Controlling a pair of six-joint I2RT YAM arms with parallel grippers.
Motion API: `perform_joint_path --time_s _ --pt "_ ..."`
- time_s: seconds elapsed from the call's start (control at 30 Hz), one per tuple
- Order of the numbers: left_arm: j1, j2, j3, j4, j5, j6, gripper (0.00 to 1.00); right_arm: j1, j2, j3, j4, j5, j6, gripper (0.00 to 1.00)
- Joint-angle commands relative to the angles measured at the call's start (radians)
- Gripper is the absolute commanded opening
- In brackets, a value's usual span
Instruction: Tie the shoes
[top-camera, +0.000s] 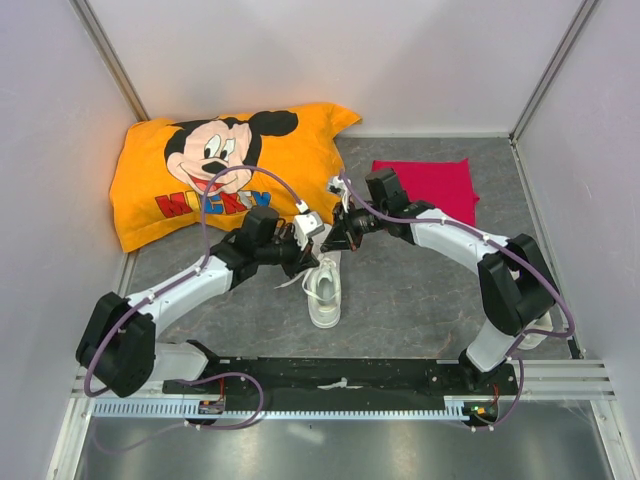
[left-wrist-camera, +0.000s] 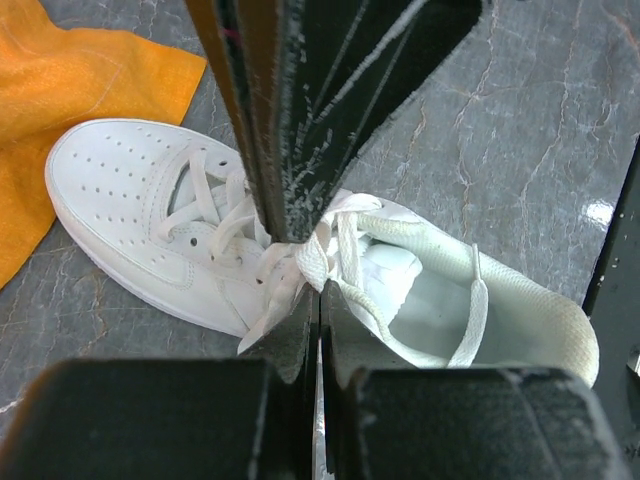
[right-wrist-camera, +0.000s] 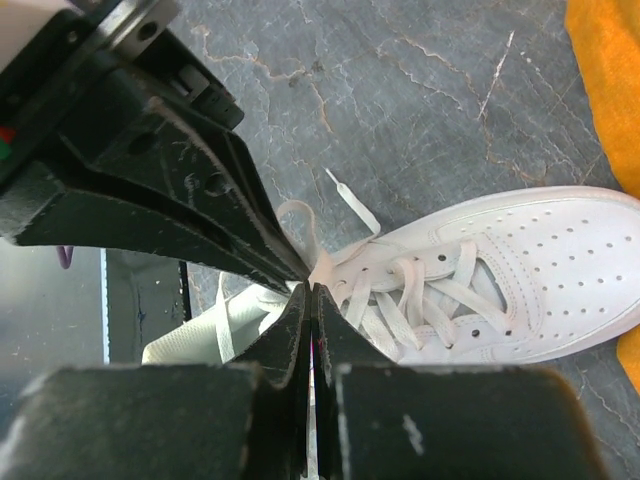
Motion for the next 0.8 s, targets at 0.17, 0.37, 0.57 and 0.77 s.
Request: perform_joint_path --time_s 0.17,0.37,0.57,0.77 --pt "0.004 0.063 0.083 -0.032 -0.030 -0.064 0.02 -0.003 -0.068 -0.038 0.063 -0.039 0.015 0.00" --pt "0.011 0.062 0.093 -0.012 -0.009 -0.082 0.01 -0.003 -0.067 -0.040 0.080 -0.049 0.018 0.00" --pt "0.012 0.056 0.097 0.025 0.026 -0.082 0.02 -0.003 -0.068 -0.052 0.080 -0.045 0.043 0.00" --pt "0.012 0.043 0.046 0.124 0.077 -0.078 0.02 -0.003 -0.065 -0.057 0.092 -0.048 0.061 0.00"
